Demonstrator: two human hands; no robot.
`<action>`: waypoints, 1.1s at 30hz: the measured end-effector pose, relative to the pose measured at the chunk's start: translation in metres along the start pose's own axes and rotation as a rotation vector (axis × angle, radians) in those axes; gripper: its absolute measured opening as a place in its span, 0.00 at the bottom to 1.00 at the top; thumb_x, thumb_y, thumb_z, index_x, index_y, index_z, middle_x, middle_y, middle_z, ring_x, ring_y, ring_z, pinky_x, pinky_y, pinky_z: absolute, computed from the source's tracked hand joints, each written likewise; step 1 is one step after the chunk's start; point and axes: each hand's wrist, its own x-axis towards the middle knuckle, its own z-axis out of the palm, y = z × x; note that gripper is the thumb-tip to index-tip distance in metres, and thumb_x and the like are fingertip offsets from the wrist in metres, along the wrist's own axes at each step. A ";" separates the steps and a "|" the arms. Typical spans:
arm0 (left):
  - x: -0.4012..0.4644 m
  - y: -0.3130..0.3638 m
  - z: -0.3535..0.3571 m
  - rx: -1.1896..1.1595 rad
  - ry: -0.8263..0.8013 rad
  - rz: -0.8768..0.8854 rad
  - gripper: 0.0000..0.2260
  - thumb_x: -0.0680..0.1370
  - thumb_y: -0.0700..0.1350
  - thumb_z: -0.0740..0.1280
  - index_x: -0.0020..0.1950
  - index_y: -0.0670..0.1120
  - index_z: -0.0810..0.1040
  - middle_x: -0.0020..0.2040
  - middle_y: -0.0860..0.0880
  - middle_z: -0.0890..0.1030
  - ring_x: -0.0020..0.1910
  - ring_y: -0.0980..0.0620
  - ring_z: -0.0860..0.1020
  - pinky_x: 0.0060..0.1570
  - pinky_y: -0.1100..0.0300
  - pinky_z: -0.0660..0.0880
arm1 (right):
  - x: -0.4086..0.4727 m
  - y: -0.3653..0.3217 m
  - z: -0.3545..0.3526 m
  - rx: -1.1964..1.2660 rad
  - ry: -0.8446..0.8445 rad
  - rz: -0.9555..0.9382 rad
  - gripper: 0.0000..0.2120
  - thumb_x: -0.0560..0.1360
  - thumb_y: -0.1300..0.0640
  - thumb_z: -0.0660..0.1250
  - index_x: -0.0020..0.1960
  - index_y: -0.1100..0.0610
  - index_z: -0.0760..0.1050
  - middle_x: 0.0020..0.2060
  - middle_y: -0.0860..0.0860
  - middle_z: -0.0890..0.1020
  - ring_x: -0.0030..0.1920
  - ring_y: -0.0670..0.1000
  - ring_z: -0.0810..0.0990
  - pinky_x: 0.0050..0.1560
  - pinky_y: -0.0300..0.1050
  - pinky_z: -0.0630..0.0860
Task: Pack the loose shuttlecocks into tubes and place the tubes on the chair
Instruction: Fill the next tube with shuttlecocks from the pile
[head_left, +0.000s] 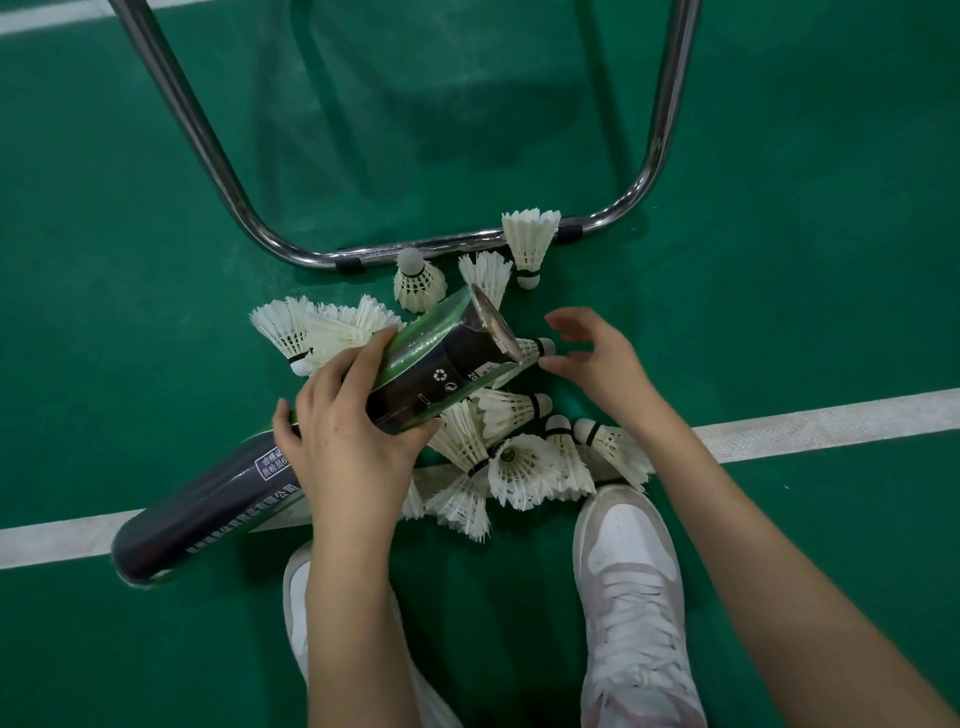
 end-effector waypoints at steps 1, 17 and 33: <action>0.000 -0.001 0.000 0.000 0.003 -0.003 0.37 0.61 0.47 0.79 0.68 0.58 0.69 0.62 0.50 0.74 0.63 0.47 0.68 0.68 0.42 0.54 | 0.004 0.004 0.004 -0.019 -0.015 -0.001 0.21 0.71 0.64 0.71 0.63 0.55 0.72 0.59 0.47 0.76 0.59 0.42 0.71 0.60 0.39 0.69; 0.000 -0.006 -0.002 -0.016 0.009 -0.026 0.37 0.62 0.47 0.79 0.68 0.58 0.70 0.62 0.51 0.74 0.64 0.49 0.67 0.68 0.44 0.53 | 0.008 0.046 -0.027 -0.340 0.208 0.030 0.20 0.68 0.61 0.74 0.58 0.57 0.75 0.44 0.49 0.77 0.54 0.56 0.73 0.49 0.43 0.67; 0.000 0.002 -0.002 -0.053 -0.009 -0.013 0.37 0.62 0.47 0.78 0.68 0.58 0.68 0.63 0.51 0.73 0.64 0.49 0.66 0.68 0.45 0.54 | -0.006 0.024 -0.040 -0.283 0.007 -0.077 0.31 0.73 0.62 0.70 0.71 0.44 0.63 0.70 0.48 0.65 0.69 0.47 0.63 0.65 0.42 0.66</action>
